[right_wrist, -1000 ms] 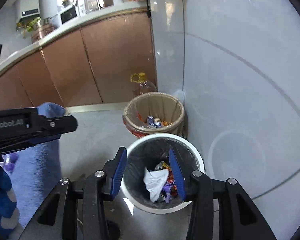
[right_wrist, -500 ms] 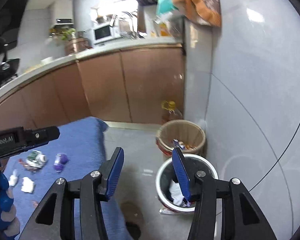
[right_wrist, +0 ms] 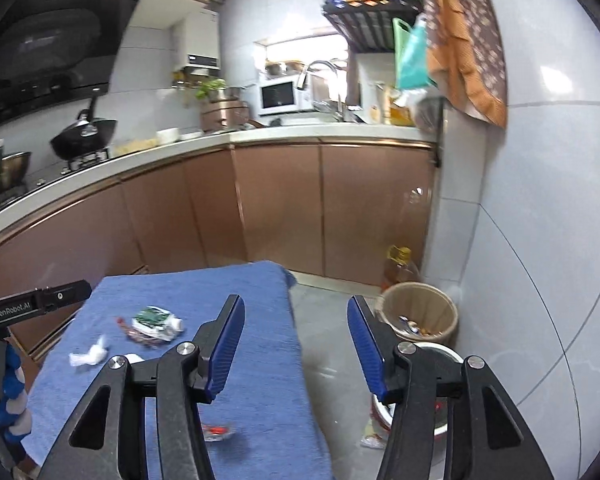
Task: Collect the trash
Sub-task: 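Move both tools back over the blue towel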
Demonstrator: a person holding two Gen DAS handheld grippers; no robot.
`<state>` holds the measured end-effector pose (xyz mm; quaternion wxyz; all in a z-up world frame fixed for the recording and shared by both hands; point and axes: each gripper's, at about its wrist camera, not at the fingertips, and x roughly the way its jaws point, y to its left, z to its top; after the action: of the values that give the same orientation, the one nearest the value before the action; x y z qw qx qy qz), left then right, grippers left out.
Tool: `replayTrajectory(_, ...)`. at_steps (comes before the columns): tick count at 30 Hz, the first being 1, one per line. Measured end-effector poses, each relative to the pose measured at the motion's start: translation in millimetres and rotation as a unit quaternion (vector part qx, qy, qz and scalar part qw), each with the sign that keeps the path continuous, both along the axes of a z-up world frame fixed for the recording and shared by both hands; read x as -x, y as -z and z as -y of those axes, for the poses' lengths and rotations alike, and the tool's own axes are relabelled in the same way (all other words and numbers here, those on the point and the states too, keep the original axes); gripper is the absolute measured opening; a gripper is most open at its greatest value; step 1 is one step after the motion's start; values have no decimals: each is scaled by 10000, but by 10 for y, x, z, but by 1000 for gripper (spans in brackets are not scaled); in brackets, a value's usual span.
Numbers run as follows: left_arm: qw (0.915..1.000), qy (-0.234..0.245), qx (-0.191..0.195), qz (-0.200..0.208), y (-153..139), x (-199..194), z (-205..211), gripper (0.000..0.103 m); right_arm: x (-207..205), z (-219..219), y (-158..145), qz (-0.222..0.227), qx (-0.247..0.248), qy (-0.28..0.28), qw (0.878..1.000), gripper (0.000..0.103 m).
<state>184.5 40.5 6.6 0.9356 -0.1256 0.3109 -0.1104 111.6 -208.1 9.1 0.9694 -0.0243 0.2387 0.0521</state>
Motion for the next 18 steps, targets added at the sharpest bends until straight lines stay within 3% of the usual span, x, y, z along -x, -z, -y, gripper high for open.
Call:
replayTrajectory(8, 9993, -355, 8, -73, 195, 50, -669, 52, -104, -260, 63, -126, -17, -306, 9995, 53)
replayTrajectory(18, 9944, -722, 170, -751, 812, -531, -1022, 52, -593, -557, 504, -720, 82, -602, 9956, 53)
